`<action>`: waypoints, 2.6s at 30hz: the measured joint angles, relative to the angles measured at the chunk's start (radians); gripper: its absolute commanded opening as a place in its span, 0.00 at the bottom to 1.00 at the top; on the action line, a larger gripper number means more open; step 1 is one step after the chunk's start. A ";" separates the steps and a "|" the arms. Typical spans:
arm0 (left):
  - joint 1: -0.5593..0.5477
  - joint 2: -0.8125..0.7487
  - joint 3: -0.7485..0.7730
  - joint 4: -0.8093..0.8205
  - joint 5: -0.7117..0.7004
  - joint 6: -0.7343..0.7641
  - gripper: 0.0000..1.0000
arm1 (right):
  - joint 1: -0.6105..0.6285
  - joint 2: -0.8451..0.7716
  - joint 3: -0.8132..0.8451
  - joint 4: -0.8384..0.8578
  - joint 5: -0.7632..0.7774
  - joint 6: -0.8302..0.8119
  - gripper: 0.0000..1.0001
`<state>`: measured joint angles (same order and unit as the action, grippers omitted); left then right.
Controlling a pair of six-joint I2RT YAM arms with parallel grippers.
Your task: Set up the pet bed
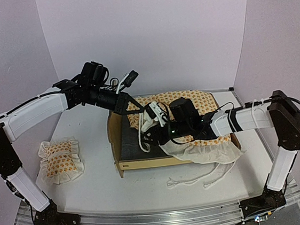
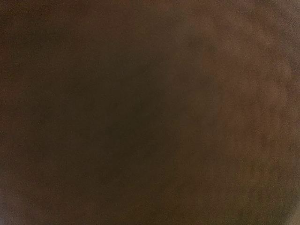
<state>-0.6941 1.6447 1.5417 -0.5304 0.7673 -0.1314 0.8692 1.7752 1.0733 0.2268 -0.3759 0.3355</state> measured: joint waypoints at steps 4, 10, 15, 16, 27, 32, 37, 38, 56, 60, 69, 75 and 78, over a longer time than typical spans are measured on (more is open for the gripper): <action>0.000 0.000 0.000 0.000 0.000 0.000 0.01 | 0.000 0.042 0.041 0.019 -0.023 0.027 0.27; 0.000 0.000 -0.006 0.037 0.000 -0.027 0.19 | 0.000 0.074 0.051 0.130 -0.026 0.198 0.00; 0.000 -0.004 -0.058 0.097 -0.021 -0.063 0.47 | -0.013 0.098 0.050 0.264 -0.023 0.412 0.00; 0.000 -0.010 -0.077 0.103 -0.034 -0.057 0.55 | -0.019 0.098 0.046 0.280 -0.020 0.449 0.00; -0.222 -0.361 -0.497 0.248 -0.443 -0.034 0.76 | -0.119 0.032 -0.083 0.332 0.026 0.689 0.00; -0.222 -0.430 -0.546 0.323 -0.504 -0.063 0.71 | -0.129 0.016 -0.084 0.340 0.028 0.711 0.00; -0.238 -0.425 -0.545 0.356 -0.560 -0.113 0.56 | -0.143 0.014 -0.084 0.340 0.010 0.730 0.00; -0.249 -0.416 -0.544 0.358 -0.591 -0.124 0.55 | -0.148 0.014 -0.084 0.339 0.005 0.734 0.00; -0.435 0.044 -0.198 0.091 -1.034 -0.329 0.50 | -0.223 -0.070 -0.084 0.206 -0.040 0.666 0.00; -0.416 0.130 -0.154 0.037 -1.029 -0.380 0.50 | -0.223 -0.090 -0.084 0.172 -0.043 0.639 0.00; -0.369 0.227 -0.135 -0.032 -1.035 -0.419 0.61 | -0.223 -0.156 -0.097 0.129 -0.047 0.589 0.00; -0.338 0.269 -0.128 -0.056 -1.058 -0.406 0.45 | -0.223 -0.172 -0.103 0.115 -0.047 0.570 0.00; -0.329 0.283 -0.121 -0.056 -1.058 -0.386 0.33 | -0.223 -0.173 -0.103 0.111 -0.047 0.566 0.00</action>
<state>-1.0229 1.9282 1.4208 -0.5869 -0.2909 -0.5175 0.6464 1.6020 0.9703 0.3378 -0.4232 0.9020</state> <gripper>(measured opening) 0.433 0.025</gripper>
